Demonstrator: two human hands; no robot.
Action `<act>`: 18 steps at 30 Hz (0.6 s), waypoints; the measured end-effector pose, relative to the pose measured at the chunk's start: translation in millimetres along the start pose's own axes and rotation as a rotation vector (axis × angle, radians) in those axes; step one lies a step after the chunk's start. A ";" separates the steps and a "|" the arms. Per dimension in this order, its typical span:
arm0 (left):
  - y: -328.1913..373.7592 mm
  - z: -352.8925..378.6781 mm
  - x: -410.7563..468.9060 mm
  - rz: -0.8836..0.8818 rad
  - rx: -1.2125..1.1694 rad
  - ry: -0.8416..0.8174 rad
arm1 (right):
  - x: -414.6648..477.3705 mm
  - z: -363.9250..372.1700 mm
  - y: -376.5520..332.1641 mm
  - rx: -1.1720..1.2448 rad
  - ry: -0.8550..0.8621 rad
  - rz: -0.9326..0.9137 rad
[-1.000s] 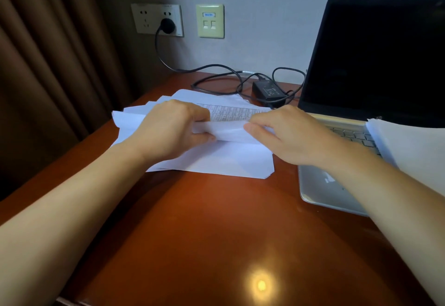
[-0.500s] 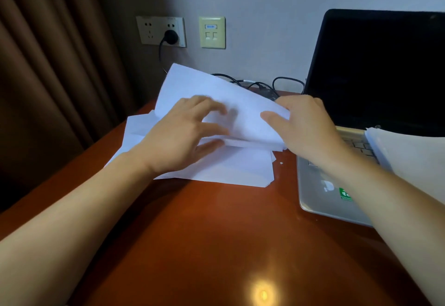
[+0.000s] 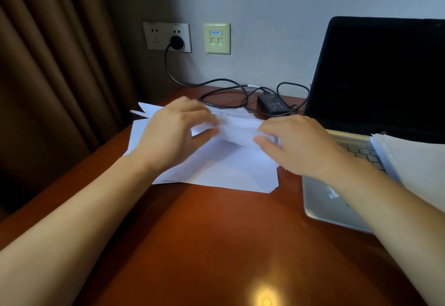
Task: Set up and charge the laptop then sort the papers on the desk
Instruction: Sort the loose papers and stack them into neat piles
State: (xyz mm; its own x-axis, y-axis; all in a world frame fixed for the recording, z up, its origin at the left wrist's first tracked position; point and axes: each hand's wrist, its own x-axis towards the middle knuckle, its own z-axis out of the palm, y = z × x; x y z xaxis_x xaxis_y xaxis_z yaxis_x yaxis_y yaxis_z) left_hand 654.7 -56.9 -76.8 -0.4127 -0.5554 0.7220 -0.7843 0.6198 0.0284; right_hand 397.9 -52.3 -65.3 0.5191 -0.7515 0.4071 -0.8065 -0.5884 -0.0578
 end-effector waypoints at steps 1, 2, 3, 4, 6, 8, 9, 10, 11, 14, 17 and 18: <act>3.6 -2.6 1.6 0.064 0.008 0.029 | 1.0 2.1 1.1 -0.029 0.017 0.034; 8.0 -5.1 3.0 0.146 -0.012 0.034 | 1.8 3.6 1.5 -0.048 0.025 0.077; 13.4 -7.5 3.1 0.215 -0.065 -0.015 | 2.2 4.3 1.8 -0.060 0.031 0.119; 19.1 -9.1 2.1 0.250 -0.131 -0.125 | 2.9 5.7 3.7 -0.060 0.035 0.154; 29.0 -9.3 -0.7 0.214 -0.202 -0.397 | 2.9 6.6 5.2 -0.039 0.044 0.191; 31.1 -5.7 -1.4 0.153 -0.173 -0.574 | 2.9 7.9 7.3 -0.010 0.048 0.203; 31.0 -3.8 -1.5 0.136 -0.168 -0.609 | 2.9 8.4 7.9 0.000 0.049 0.210; 30.9 -2.8 -1.1 0.128 -0.171 -0.620 | 3.0 8.9 8.4 0.007 0.047 0.215; 30.9 -2.4 -0.4 0.127 -0.171 -0.629 | 2.9 9.3 8.6 0.013 0.047 0.218; 32.3 -1.8 1.3 0.120 -0.157 -0.667 | 2.9 10.6 8.9 0.029 0.043 0.224; 30.4 -2.7 0.6 0.059 -0.158 -0.655 | 2.4 10.7 9.3 0.048 0.042 0.205; 28.4 -3.4 0.2 0.039 -0.178 -0.641 | 2.2 10.6 9.6 0.053 0.042 0.204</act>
State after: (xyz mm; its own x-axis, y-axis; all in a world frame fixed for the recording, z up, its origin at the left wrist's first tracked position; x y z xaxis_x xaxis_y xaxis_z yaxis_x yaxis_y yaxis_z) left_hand 633.9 -37.5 -73.5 -0.6762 -0.7162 0.1726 -0.6972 0.6979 0.1639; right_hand 394.3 -62.8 -74.6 0.3338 -0.8442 0.4194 -0.8769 -0.4413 -0.1903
